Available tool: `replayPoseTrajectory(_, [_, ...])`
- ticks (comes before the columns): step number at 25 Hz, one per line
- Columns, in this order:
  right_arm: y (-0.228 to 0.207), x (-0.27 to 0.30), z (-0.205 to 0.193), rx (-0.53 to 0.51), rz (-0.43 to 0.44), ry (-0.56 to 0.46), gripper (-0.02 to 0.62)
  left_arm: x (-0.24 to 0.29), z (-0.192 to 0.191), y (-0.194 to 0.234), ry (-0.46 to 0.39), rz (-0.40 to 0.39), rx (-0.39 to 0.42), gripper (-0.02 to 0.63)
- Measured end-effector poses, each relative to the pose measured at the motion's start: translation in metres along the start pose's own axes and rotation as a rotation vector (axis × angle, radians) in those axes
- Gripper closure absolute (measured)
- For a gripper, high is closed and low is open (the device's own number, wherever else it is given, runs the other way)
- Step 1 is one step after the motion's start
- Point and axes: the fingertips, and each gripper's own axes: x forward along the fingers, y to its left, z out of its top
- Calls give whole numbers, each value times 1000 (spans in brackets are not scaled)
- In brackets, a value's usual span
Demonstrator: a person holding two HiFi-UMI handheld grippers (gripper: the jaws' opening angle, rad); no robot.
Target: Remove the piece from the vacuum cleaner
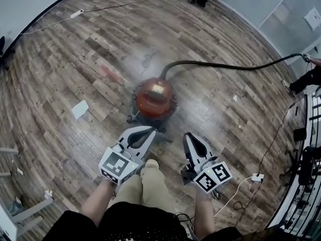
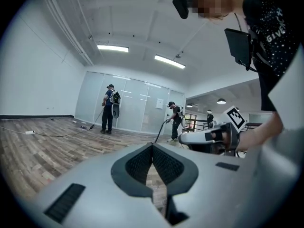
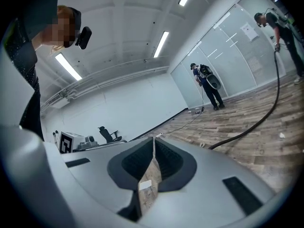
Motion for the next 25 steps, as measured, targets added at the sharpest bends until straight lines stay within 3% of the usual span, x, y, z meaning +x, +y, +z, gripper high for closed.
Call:
replayPoseTrajectory(16, [-92,20,-192,6,2,-38,583,38,-202,39,-46,-23,28,597])
replayPoseTrajectory(25, [-135,46,-258,-85,25,-102,583,54,-288,72,-114,-15,75,597])
